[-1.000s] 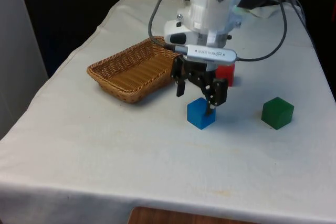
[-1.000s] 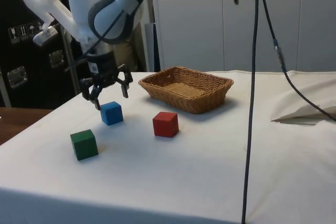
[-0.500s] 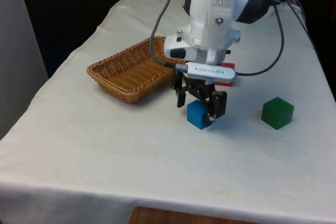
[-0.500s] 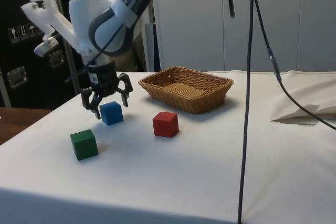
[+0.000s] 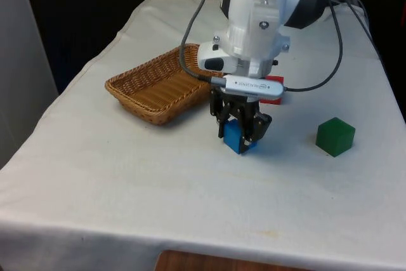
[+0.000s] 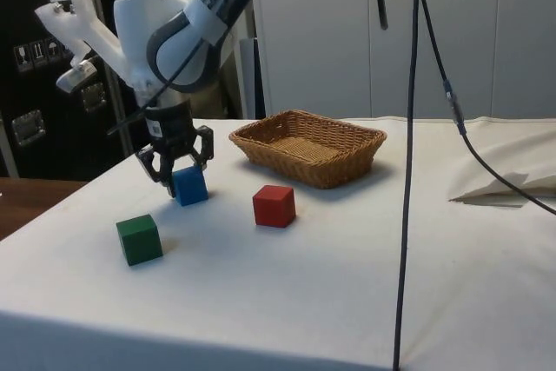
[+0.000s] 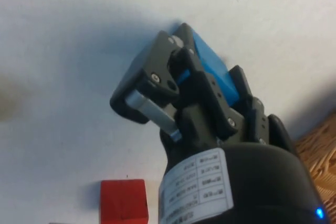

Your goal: Pick up the blue cube and place it into the basket.

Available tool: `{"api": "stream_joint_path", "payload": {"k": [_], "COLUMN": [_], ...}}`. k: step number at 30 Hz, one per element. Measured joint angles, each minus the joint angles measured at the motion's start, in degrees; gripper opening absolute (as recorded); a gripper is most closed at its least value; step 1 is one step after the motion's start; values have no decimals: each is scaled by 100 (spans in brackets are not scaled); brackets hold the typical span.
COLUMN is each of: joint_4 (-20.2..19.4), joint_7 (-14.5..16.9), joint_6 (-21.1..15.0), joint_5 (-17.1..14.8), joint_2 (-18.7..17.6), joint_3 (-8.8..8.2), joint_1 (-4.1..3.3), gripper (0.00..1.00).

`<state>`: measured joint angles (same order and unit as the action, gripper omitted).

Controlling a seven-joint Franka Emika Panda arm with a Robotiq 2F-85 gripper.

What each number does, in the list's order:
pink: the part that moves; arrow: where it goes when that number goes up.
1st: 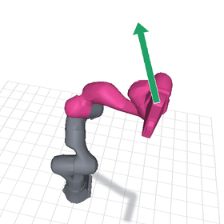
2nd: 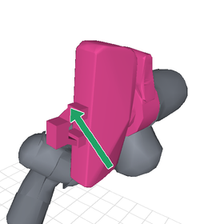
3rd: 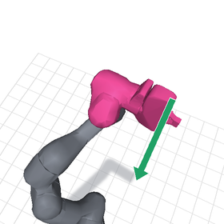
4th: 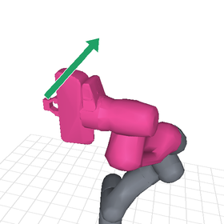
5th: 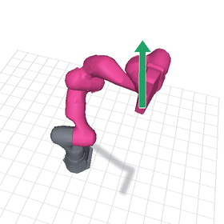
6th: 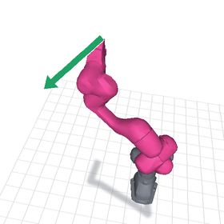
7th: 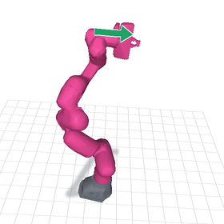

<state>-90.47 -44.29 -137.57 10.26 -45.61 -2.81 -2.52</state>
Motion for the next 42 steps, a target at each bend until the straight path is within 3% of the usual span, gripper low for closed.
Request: {"api": "stream_joint_path", "payload": {"k": [11,42], "joint_4": [23,11], "joint_7": [6,264], "joint_6": [29,1129], "joint_5": [11,11], "joint_2": [29,1100], "joint_3": [-6,-6], "joint_1": [0,0], "gripper": [6,6]}}
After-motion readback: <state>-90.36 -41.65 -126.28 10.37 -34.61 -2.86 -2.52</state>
